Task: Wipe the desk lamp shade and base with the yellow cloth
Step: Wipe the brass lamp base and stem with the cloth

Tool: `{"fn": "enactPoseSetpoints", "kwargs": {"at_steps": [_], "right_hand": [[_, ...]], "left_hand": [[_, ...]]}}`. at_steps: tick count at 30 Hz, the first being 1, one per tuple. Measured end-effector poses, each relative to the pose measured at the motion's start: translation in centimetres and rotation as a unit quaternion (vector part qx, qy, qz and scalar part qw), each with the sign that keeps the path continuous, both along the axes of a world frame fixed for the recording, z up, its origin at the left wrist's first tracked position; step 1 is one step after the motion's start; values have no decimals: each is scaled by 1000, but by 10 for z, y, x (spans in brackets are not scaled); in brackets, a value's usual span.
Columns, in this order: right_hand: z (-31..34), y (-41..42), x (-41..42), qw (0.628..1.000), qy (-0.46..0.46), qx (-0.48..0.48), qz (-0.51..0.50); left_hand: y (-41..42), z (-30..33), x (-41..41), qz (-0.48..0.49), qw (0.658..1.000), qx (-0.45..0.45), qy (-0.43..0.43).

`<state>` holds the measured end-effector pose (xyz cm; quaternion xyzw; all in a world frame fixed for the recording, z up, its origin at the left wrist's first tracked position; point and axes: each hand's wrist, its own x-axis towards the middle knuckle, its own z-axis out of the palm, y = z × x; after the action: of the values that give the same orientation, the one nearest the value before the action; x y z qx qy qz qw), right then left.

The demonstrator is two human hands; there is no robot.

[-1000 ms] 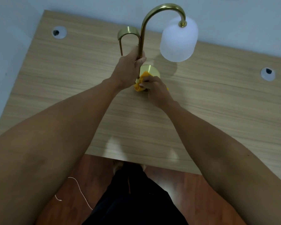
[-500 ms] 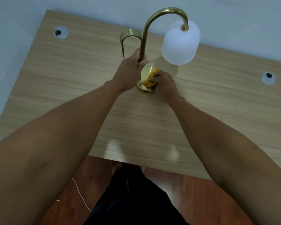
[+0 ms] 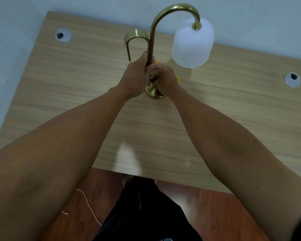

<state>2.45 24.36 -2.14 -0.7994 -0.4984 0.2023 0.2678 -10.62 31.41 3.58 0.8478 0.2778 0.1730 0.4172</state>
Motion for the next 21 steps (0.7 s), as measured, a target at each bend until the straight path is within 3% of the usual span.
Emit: {"fn": "enactPoseSetpoints", "kwargs": {"at_steps": [3,6,9,11,14,17,19,21], "right_hand": [[-1,-3,5,996,5,5,92],[2,0,16,996,43,32,70],[-5,-2,17,994,97,37,-29],[-3,-7,11,956,232,34,-175],[-5,-22,2,916,293,56,-268],[-6,-34,-5,948,201,8,-245],[-4,-34,-2,978,91,-72,-175],[2,-31,4,984,16,-129,-119]], "left_hand": [[0,0,0,0,1000,-4,3],[1,0,0,-6,1000,9,3],[2,-3,0,-3,1000,16,2],[3,-6,0,-2,1000,24,-2],[2,-9,3,-3,1000,26,-5],[3,-9,4,-10,1000,23,-8],[4,-10,5,-9,1000,21,-6],[3,-9,4,-9,1000,20,-5]]}}
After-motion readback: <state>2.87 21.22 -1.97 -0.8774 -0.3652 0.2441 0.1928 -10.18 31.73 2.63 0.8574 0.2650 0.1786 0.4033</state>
